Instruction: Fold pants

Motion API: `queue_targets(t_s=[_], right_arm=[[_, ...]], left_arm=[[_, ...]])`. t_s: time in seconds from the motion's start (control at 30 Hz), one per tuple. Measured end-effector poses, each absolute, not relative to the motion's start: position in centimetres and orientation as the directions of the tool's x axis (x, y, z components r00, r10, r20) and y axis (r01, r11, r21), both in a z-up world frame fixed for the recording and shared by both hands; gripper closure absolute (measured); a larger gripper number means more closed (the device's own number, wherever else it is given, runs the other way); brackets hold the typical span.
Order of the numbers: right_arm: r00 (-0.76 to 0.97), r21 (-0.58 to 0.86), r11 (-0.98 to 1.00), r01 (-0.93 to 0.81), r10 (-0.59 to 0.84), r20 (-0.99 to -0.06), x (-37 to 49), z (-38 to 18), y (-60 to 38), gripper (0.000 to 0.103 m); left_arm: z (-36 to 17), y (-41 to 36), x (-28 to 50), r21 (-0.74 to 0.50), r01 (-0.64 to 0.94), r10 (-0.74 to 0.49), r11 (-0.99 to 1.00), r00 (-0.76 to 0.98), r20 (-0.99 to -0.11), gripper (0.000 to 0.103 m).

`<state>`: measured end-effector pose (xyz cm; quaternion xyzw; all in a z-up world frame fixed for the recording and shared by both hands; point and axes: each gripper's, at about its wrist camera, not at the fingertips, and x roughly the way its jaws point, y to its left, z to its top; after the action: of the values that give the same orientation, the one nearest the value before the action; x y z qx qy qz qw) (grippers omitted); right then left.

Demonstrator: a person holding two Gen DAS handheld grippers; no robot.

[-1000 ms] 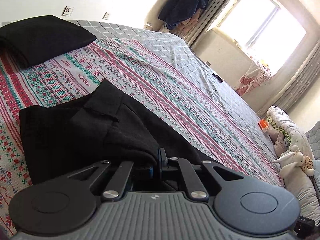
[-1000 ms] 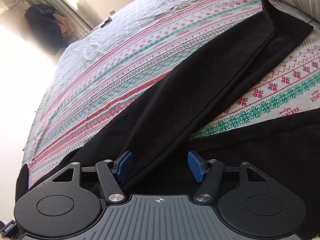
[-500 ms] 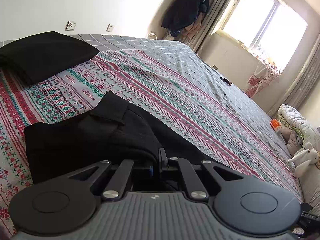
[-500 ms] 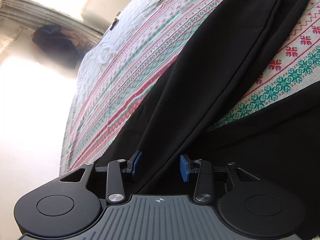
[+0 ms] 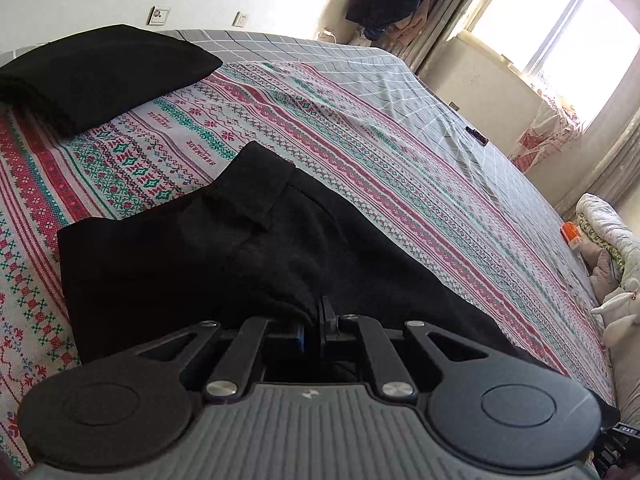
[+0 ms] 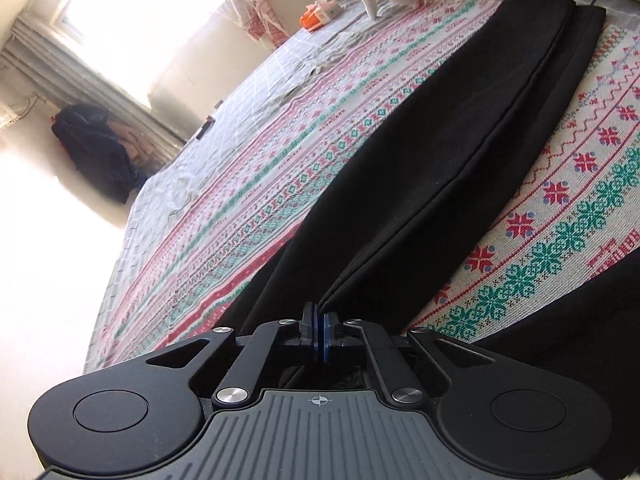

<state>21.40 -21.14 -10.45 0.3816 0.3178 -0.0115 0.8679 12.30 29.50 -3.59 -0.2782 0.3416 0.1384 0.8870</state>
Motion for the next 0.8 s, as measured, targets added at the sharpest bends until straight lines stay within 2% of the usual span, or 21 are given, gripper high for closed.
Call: queue_targets(t_s=[0.27, 0.57, 0.8], right_arm=[[0.870, 0.511, 0.849, 0.132, 0.147, -0.470, 17.1, -3.2, -17.5, 0.100], [0.833, 0.403, 0.913, 0.060, 0.177, -0.524, 10.8, -1.0, -14.5, 0.100], [0.805, 0.286, 0.958, -0.034, 0.196, -0.560, 5.2, -1.3, -11.2, 0.100]], left_arm=[[-1.6, 32.7, 11.3, -0.435, -0.370, -0.005, 0.821, 0.757, -0.653, 0.088], [-1.5, 36.4, 8.9, -0.456, -0.365, -0.058, 0.812, 0.726, -0.685, 0.088], [-3.7, 37.5, 7.1, -0.396, -0.379, -0.049, 0.836, 0.668, -0.742, 0.089]])
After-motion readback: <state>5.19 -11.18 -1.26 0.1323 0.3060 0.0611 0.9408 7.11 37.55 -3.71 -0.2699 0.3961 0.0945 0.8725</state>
